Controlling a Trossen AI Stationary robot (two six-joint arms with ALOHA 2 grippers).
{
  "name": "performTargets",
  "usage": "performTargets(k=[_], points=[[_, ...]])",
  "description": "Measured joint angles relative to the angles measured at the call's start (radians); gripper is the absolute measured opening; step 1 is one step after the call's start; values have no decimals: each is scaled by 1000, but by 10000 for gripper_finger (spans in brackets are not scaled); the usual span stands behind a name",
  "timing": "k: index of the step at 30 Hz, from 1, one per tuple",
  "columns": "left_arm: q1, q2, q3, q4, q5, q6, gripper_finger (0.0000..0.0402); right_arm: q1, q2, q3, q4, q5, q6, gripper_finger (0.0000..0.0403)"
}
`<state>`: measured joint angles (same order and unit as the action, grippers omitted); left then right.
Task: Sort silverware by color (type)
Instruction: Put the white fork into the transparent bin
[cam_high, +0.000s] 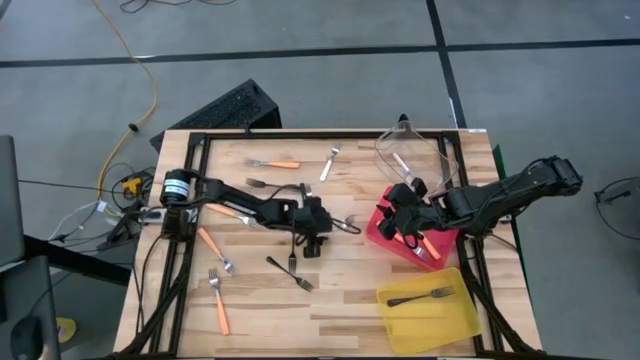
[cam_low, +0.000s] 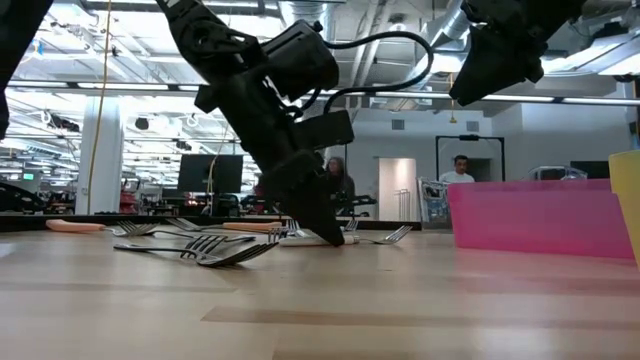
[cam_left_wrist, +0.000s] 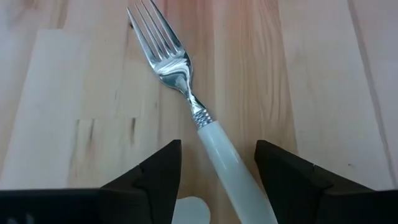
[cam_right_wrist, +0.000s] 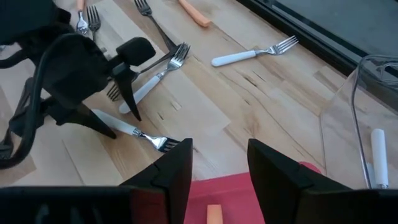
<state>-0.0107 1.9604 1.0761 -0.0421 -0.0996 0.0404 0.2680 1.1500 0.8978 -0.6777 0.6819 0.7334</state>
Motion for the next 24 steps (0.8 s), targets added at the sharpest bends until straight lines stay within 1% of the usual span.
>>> performTargets(k=[5, 8, 11, 16, 17, 24], points=[[-15, 19, 3, -1, -21, -41, 192, 0, 0, 0, -1, -1, 0, 178], [-17, 31, 5, -25, -46, -82, 170, 0, 0, 0, 1, -2, 0, 178], [-17, 33, 6, -42, -52, -122, 126, 0, 0, 0, 1, -2, 0, 178], [-17, 34, 6, -54, -53, -146, 29, 0, 0, 0, 2, -2, 0, 178], [-17, 34, 6, -55, -55, -149, 24, 0, 0, 0, 2, -2, 0, 178], [-22, 11, 1, -50, -71, -151, 24, 0, 0, 0, 6, -2, 0, 178]])
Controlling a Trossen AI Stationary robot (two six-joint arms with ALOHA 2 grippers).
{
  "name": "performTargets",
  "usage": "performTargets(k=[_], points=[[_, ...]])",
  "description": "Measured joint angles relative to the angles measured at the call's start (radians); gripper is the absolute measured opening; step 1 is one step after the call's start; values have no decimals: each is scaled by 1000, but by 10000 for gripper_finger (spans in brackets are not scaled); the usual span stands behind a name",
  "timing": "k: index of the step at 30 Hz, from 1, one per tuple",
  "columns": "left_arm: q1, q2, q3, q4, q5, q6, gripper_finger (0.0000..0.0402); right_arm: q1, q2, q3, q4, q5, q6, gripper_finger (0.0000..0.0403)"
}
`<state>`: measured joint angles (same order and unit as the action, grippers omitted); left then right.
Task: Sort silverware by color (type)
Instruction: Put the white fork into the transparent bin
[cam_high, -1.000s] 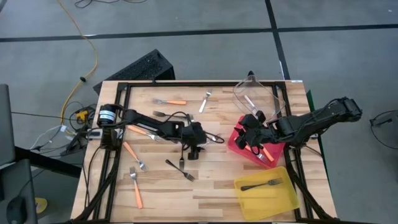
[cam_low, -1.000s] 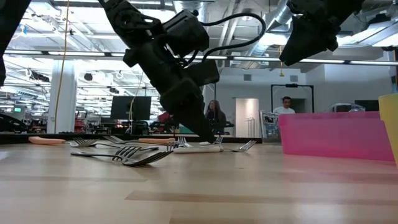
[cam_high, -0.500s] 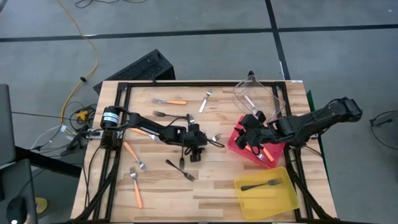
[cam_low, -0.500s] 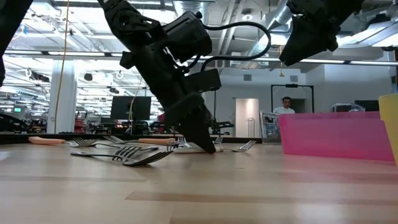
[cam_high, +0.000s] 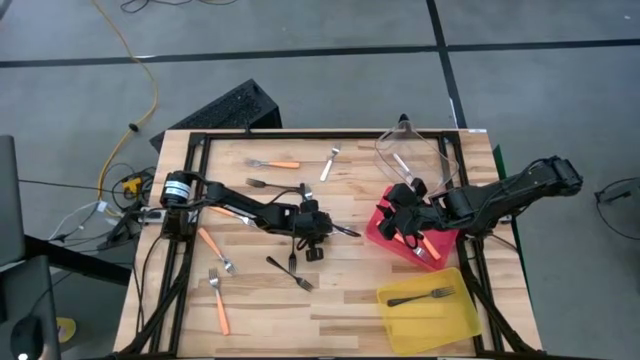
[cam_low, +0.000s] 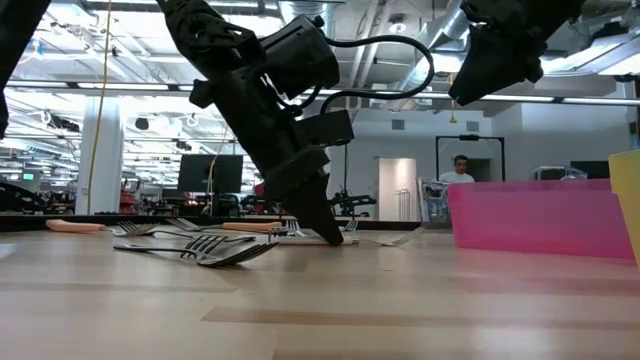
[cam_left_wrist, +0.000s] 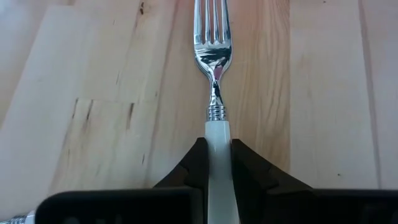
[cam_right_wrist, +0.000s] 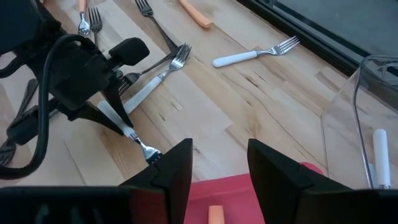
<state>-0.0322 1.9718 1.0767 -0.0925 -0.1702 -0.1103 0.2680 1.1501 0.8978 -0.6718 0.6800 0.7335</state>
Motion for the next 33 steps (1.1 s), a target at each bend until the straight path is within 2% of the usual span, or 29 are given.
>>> performTargets(k=[12, 15, 21, 26, 29, 33], points=[[20, -109, -6, -24, -2, 29, 24, 79, -27, 1, 39, 71, 2, 178], [27, -140, -6, -18, -11, 40, 24, 113, -53, 0, 63, 115, 2, 178], [45, -231, -5, -31, -115, 93, 24, 210, -113, 1, 83, 219, 0, 178], [68, -348, -4, -7, -76, 118, 24, 298, -115, 1, 84, 323, 3, 178], [70, -442, -58, 102, -44, 118, 24, 332, -91, 1, 83, 388, 42, 178], [69, -587, -187, 275, -76, 117, 24, 357, -47, 1, 83, 443, 134, 178]])
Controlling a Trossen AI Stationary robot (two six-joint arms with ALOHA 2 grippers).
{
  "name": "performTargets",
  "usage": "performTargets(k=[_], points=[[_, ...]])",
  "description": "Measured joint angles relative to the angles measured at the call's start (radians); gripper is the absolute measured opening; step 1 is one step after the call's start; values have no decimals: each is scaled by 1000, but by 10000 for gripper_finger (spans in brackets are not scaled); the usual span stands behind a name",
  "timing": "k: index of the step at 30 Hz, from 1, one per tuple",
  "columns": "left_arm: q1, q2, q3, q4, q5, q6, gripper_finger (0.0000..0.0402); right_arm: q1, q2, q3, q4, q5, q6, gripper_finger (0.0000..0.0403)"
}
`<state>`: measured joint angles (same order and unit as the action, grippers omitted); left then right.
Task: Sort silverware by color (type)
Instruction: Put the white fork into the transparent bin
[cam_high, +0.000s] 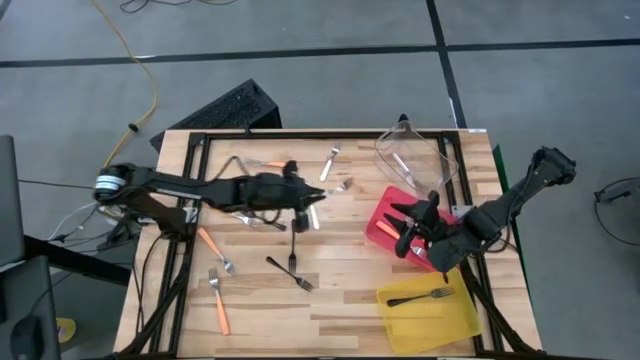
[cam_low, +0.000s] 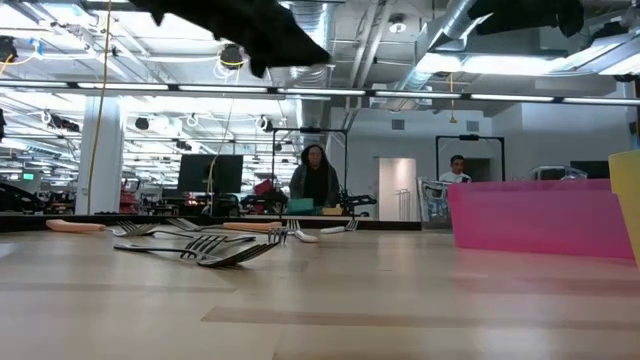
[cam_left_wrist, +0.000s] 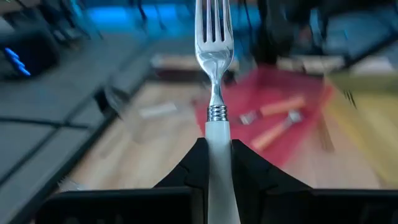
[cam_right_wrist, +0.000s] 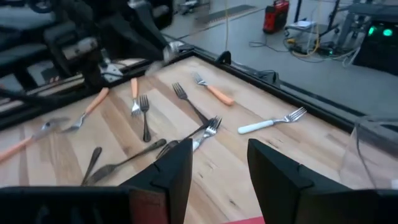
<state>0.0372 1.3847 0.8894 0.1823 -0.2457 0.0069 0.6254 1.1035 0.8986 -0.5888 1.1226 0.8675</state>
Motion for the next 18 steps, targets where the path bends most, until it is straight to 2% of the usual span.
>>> performTargets(k=[4, 8, 12, 15, 18], points=[[-4, -104, -146, 206, -59, 0, 24, -8, 77, 0, 15, 6, 81, 178], [-22, -137, -262, 414, -82, 16, 24, -57, 174, 0, 154, 46, 62, 178], [-51, -125, -313, 525, -152, 69, 24, -131, 272, 0, 331, 65, -44, 178], [-77, -118, -320, 530, -203, 94, 24, -193, 330, 0, 485, 64, -136, 178], [-100, -105, -319, 550, -237, 135, 24, -250, 377, -2, 697, 10, -290, 178]])
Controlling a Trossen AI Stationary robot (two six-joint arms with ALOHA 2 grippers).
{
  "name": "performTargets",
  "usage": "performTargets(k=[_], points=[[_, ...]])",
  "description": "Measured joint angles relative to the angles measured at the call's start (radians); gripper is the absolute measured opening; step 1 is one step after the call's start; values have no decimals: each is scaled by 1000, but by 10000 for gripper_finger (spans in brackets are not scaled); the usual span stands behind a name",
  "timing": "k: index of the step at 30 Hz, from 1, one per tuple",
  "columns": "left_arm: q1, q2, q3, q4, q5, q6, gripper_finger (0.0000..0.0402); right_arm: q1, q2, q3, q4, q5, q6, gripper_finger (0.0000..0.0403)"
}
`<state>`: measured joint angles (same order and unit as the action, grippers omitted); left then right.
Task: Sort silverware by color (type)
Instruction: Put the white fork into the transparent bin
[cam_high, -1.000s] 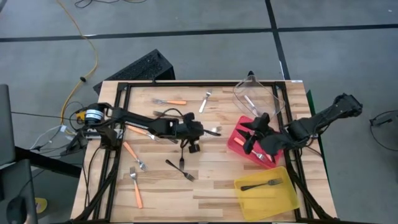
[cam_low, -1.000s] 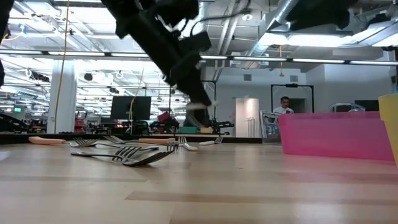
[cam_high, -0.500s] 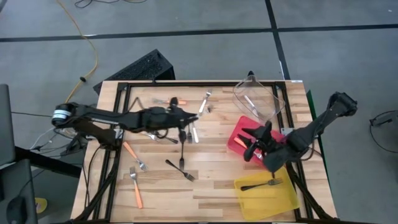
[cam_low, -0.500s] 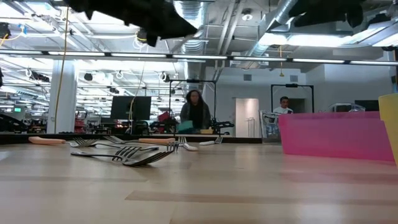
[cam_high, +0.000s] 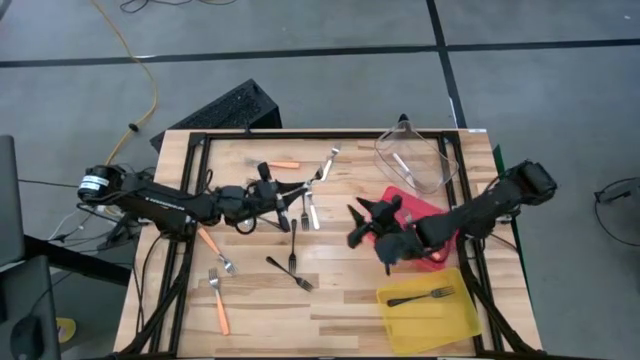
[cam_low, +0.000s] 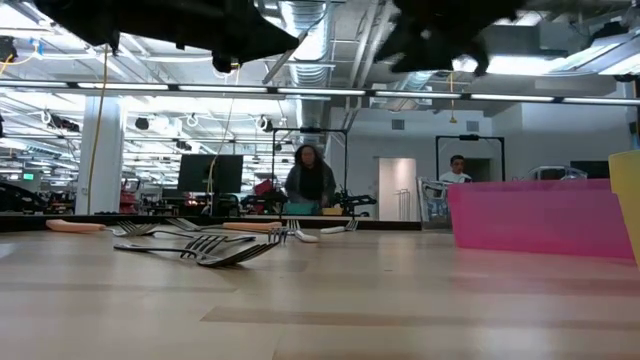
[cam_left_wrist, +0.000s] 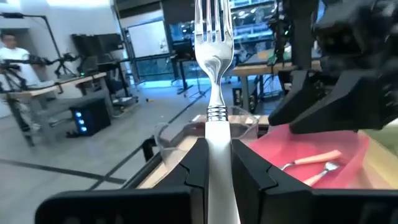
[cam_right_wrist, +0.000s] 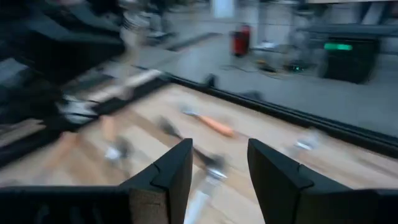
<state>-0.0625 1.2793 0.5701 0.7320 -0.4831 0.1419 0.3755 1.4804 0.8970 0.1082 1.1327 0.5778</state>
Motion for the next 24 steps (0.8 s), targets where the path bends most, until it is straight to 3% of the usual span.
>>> performTargets(k=[5, 9, 13, 24], points=[[-17, -1, 0, 2, -63, 38, 24, -95, 14, 2, 377, -280, -302, 178], [-25, -1, 0, 32, -64, 56, 24, -172, 14, 1, 493, -450, -421, 179], [-26, -1, 0, 65, -66, 86, 24, -242, 12, 2, 578, -629, -421, 195], [-25, -1, 1, 98, -83, 109, 27, -316, 14, 1, 606, -693, -438, 255]])
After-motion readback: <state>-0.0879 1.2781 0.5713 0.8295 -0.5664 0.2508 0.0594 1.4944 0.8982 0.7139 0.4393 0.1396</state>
